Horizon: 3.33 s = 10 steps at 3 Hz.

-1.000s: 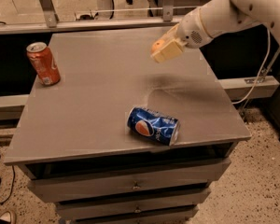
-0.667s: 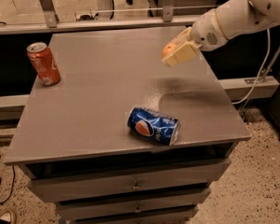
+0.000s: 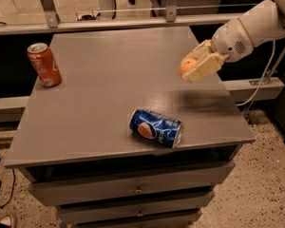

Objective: Move orange near pepsi can

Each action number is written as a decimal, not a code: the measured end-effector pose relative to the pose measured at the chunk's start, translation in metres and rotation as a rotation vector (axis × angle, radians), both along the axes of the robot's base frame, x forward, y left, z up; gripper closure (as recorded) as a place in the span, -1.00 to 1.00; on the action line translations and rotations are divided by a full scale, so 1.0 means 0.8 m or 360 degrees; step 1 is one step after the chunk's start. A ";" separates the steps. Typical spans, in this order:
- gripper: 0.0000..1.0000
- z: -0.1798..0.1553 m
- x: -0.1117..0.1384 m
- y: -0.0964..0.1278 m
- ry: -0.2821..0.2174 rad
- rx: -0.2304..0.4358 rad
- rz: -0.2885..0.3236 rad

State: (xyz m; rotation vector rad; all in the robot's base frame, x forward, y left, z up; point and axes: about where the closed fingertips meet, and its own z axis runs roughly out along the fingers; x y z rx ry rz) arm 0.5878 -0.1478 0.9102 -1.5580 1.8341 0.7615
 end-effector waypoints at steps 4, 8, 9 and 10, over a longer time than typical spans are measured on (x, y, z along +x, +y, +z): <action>1.00 -0.039 -0.014 0.031 0.0018 -0.0086 0.0429; 0.20 -0.076 -0.049 0.071 0.0094 -0.0047 0.0685; -0.27 -0.080 -0.049 0.077 0.0102 -0.0050 0.0705; -0.73 -0.080 -0.049 0.080 0.0101 -0.0055 0.0721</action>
Offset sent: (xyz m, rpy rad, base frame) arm 0.0111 0.0260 -0.0230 -0.0134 0.0562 0.2184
